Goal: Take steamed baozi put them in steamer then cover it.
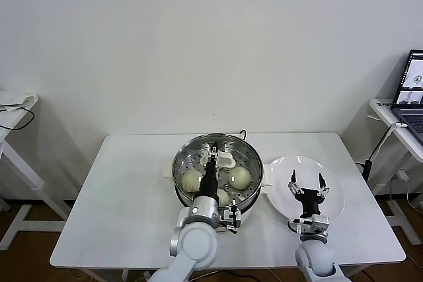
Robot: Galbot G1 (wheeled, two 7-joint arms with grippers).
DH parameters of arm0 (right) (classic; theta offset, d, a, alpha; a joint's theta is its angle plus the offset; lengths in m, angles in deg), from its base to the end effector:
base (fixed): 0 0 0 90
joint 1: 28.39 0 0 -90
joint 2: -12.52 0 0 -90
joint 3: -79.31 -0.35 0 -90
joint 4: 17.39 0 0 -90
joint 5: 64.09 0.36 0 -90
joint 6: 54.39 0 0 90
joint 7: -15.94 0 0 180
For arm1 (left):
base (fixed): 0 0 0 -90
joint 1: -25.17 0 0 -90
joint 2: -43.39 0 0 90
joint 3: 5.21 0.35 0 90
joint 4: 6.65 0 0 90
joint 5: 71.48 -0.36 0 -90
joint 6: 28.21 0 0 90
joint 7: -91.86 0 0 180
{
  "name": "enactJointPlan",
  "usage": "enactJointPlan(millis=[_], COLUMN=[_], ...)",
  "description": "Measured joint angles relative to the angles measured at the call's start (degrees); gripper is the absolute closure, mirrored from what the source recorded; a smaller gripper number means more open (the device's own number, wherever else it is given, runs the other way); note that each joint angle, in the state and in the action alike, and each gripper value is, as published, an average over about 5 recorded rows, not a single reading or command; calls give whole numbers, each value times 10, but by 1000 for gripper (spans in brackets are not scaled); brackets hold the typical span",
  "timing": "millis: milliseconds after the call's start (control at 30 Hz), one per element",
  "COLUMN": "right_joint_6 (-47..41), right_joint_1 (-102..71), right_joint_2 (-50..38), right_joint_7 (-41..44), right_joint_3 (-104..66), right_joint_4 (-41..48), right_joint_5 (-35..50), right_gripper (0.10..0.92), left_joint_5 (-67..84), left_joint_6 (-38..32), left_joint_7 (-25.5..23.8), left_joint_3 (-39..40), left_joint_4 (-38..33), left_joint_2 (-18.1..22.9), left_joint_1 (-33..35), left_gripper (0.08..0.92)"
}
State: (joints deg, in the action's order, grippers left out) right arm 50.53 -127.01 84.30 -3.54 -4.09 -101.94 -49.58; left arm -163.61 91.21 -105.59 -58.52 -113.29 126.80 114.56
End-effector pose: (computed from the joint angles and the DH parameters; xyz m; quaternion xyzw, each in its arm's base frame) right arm 0.2954 -0.0810 -0.4269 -0.1216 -0.9922 0.0265 0.0024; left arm 0.2794 -0.1764 -0.2660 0.0610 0.7025 0.7082 0.0347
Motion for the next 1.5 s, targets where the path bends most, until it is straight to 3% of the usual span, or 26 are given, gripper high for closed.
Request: enactJointPlan(millis=[433, 667, 867, 1100, 1500], right_joint_6=[-3, -17, -26, -19, -2], right_joint_1=[4, -5, -21, -52, -93], right_joint_2=[-12, -21, -31, -33, -32], right_joint_7=[1, 4, 18, 52, 88], right_joint_3=[0, -2, -15, -37, -62], right_joint_4=[-11, -27, -51, -81, -105], right_joint_5=[0, -1, 14, 48, 77], right_gripper=[203, 203, 203, 203, 203], left_joint_5=[48, 151, 302, 552, 833], left_joint_6=[10, 5, -35, -164, -370], left_joint_7=[-6, 5, 55, 121, 124], left_joint_3=[0, -34, -131, -257, -362], left_joint_4=[-87, -180, -221, -156, -1], left_joint_2=[-38, -87, -114, -119, -112], left_joint_1=[41, 87, 124, 133, 144], left_gripper=[205, 178, 177, 177, 177])
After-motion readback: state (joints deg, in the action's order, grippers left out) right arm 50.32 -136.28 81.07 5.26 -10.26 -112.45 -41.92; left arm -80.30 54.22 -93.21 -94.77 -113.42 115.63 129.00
